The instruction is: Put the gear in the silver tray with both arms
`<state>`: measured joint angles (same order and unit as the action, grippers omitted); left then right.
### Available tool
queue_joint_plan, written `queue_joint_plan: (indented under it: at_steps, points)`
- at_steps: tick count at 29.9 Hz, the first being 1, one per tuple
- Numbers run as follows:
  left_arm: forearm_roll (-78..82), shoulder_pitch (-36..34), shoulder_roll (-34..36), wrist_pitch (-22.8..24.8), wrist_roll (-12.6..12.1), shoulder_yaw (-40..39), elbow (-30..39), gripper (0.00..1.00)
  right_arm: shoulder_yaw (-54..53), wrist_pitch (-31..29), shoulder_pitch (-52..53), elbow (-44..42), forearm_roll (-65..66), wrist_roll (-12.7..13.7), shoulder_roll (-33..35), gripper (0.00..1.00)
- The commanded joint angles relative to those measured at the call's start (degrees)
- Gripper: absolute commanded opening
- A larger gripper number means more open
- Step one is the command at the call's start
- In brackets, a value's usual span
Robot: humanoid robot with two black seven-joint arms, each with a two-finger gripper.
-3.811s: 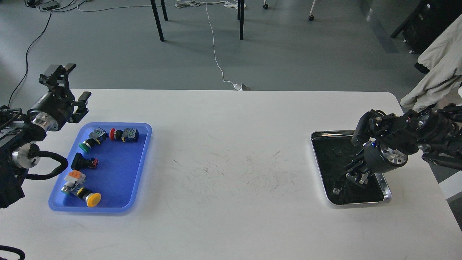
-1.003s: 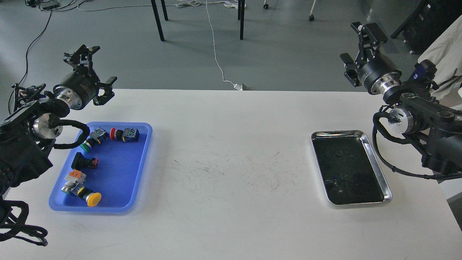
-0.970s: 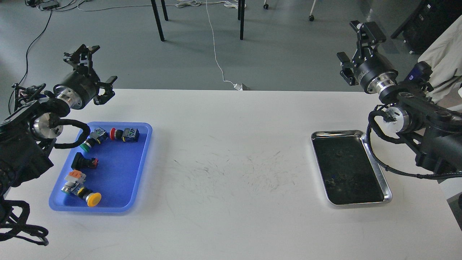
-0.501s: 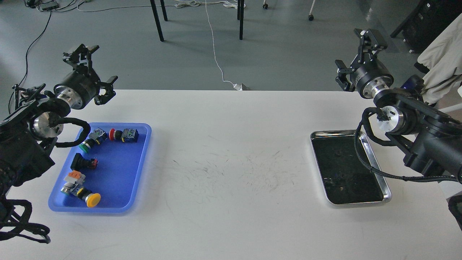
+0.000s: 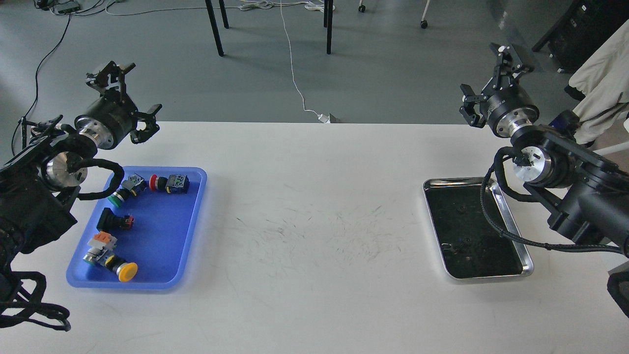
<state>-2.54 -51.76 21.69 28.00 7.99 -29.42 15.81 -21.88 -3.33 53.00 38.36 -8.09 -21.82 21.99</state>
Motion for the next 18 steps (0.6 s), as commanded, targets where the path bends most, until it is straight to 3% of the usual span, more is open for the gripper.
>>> queue_joint_plan:
  at_steps: [1,18]
  points:
    - [0.0,0.2,-0.2,0.0,0.0,0.0,-0.1,0.99,-0.6,0.0,-0.2,0.1,0.0,-0.4,0.2,0.99]
    - [-1.9,0.5,-0.2,0.0,0.0,-0.2,-0.1,0.99,-1.6,0.8,-0.2,0.1,0.1,-0.5,-0.5,0.99]
